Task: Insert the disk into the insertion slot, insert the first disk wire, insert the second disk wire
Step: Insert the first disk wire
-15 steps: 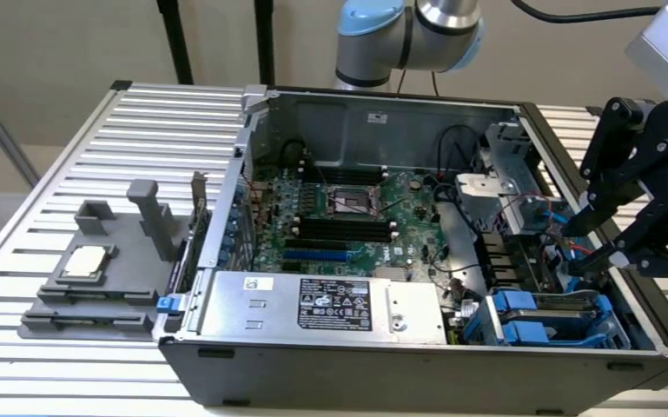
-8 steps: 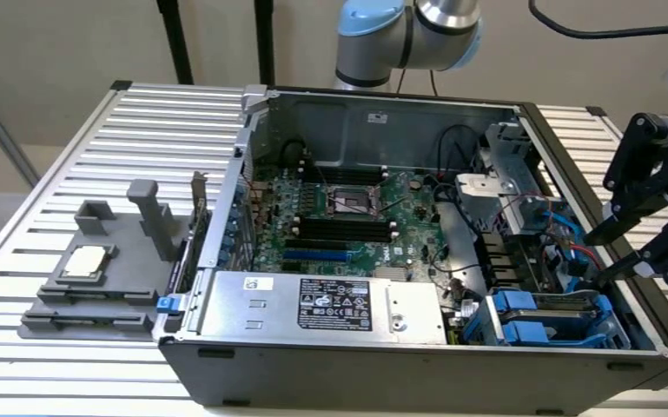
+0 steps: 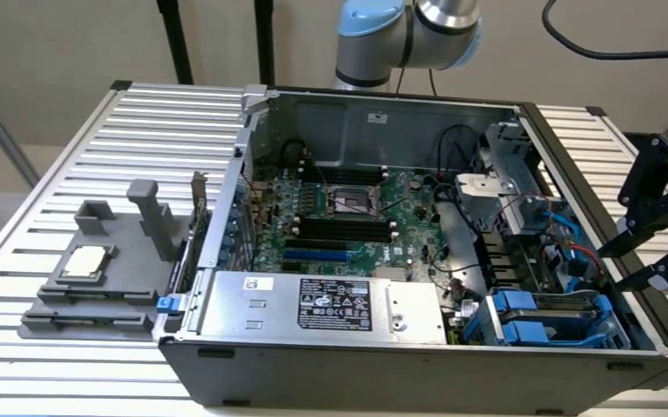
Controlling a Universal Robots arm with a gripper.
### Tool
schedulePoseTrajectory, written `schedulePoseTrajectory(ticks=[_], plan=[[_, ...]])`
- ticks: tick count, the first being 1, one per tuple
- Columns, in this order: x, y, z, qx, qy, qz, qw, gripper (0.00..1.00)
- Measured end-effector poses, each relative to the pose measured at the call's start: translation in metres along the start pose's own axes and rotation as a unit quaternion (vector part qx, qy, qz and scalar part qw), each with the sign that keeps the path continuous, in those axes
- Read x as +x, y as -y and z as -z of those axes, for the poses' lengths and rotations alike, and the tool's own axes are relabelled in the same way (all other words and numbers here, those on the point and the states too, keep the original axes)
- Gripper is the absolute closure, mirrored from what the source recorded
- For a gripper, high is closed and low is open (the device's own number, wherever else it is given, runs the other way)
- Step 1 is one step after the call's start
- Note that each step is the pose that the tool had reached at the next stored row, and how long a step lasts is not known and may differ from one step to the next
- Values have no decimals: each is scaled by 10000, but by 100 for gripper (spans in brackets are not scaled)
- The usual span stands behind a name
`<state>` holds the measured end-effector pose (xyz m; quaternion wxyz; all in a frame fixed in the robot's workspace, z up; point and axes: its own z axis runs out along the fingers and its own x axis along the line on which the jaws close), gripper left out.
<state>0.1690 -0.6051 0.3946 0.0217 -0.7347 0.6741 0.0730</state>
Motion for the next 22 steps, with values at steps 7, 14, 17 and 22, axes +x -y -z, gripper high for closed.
schedulePoseTrajectory(ticks=[7, 14, 17, 22], plan=[[18, 18, -126, 0, 0, 1, 10000, 62], [-26, 24, -260, 8, -14, 17, 10000, 62], [-76, 23, -318, 18, -38, 27, 10000, 62], [-147, 13, -388, 28, -129, 42, 9999, 62]])
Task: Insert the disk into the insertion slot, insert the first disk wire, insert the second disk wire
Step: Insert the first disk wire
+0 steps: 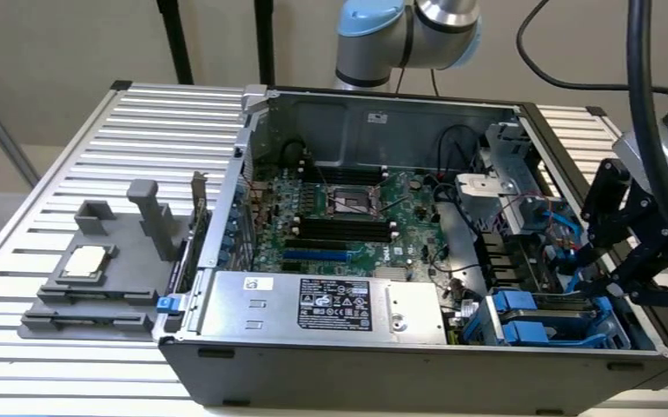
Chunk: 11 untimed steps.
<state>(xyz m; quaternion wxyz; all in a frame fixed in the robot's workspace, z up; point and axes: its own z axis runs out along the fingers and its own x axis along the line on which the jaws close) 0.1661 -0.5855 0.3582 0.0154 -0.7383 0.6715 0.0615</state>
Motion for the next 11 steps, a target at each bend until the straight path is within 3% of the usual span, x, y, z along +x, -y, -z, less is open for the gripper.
schedulePoseTrajectory(ticks=[2, 5, 7, 11], plan=[[-23, -14, -20, -4, -54, 4, 10000, 62], [-60, -38, -41, -12, -124, 15, 9999, 55], [-72, -44, -44, -15, -138, 28, 9999, 42], [-82, -99, -28, -18, -142, 61, 9999, 42]])
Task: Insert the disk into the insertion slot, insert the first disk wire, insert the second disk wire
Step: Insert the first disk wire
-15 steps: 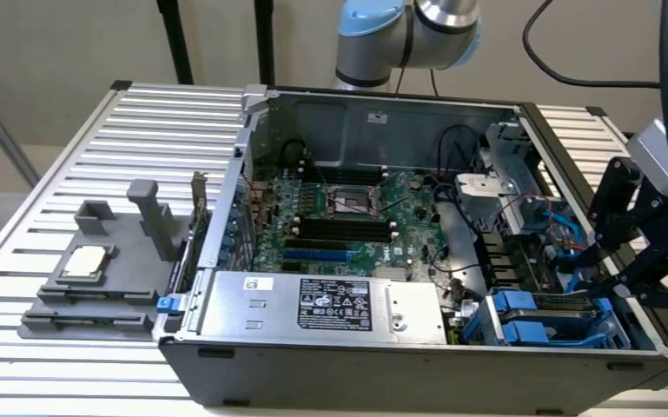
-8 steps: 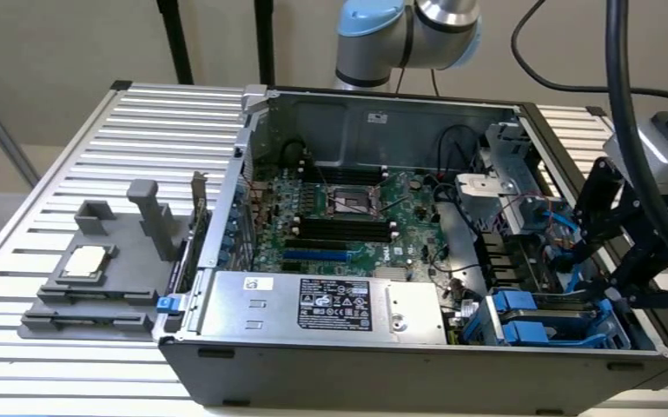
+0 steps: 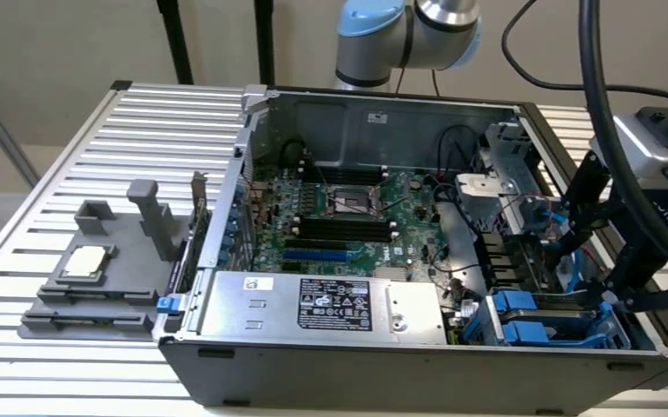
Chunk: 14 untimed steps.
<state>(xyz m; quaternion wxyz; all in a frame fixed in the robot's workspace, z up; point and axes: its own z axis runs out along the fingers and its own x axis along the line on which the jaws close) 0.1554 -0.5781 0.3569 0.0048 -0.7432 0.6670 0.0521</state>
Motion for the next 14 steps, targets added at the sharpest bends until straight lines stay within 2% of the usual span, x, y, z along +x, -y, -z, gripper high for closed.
schedulePoseTrajectory(ticks=[4, 7, 11, 14], plan=[[15, -25, 35, 0, 0, 8, 10000, 42], [99, -24, 42, -10, 1, 6, 10000, 42], [196, 31, 46, -33, 5, 4, 10000, 42], [227, 98, 37, -37, 15, 6, 10000, 42]])
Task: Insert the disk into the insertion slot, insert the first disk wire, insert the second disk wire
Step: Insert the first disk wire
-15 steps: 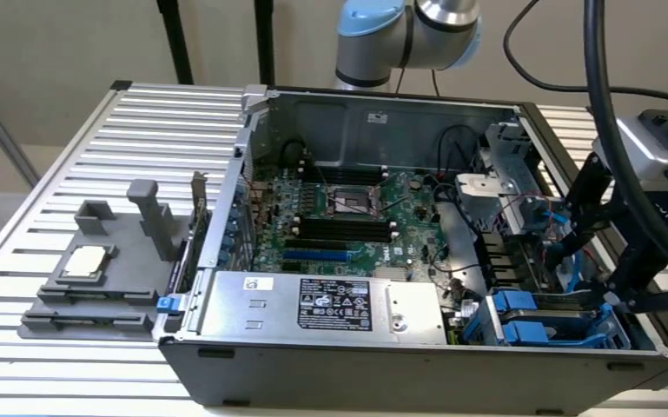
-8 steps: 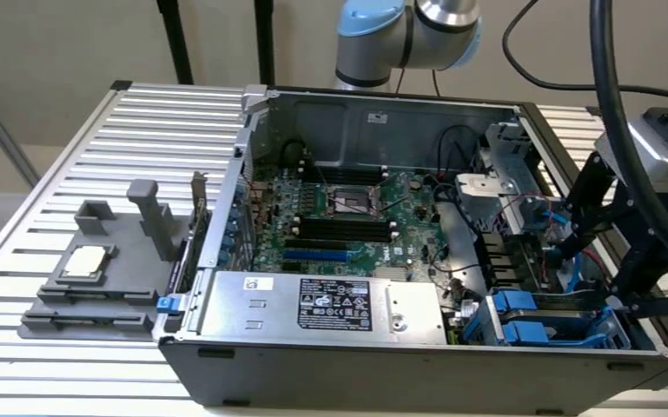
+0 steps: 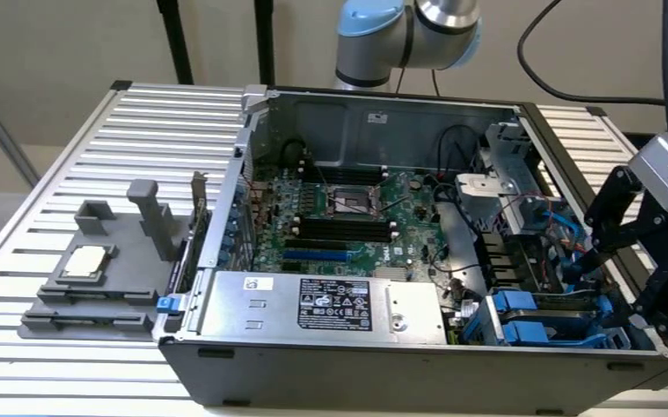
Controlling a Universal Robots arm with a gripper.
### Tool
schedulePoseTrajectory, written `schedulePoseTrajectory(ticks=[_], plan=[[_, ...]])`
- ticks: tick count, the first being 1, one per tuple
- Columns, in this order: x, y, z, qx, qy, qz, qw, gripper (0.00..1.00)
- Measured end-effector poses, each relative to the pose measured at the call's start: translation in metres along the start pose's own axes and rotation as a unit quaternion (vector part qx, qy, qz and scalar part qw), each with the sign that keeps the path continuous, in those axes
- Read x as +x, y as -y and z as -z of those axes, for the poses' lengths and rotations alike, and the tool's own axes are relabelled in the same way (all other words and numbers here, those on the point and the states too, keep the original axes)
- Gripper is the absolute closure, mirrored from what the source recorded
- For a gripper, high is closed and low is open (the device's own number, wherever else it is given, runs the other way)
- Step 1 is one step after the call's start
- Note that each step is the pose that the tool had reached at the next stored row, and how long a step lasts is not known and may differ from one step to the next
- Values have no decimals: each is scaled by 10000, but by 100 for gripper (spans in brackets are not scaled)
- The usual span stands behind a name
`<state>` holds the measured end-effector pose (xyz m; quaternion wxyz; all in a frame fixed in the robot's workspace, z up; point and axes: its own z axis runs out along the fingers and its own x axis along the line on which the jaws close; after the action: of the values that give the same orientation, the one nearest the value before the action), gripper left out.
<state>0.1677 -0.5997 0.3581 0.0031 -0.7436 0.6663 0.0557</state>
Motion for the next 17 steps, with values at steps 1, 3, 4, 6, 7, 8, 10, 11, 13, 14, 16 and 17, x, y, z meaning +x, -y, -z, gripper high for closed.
schedulePoseTrajectory(ticks=[1, 3, 4, 6, 7, 8, 10, 11, 13, 14, 16, 17], plan=[[5, 17, -5, 1, 8, 4, 10000, 42], [14, 48, -19, 3, 33, 15, 10000, 42], [17, 60, -24, 4, 48, 23, 10000, 42], [22, 72, -33, 8, 101, 43, 9999, 42], [23, 77, -36, 11, 132, 56, 9999, 42], [25, 78, -42, 13, 160, 68, 9998, 42], [28, 81, -54, 15, 201, 99, 9997, 42], [30, 83, -64, 16, 217, 116, 9997, 42], [34, 88, -80, 15, 241, 147, 9996, 42], [36, 90, -88, 15, 252, 163, 9995, 42], [38, 98, -101, 14, 277, 199, 9994, 42], [40, 105, -107, 14, 290, 219, 9993, 42]])
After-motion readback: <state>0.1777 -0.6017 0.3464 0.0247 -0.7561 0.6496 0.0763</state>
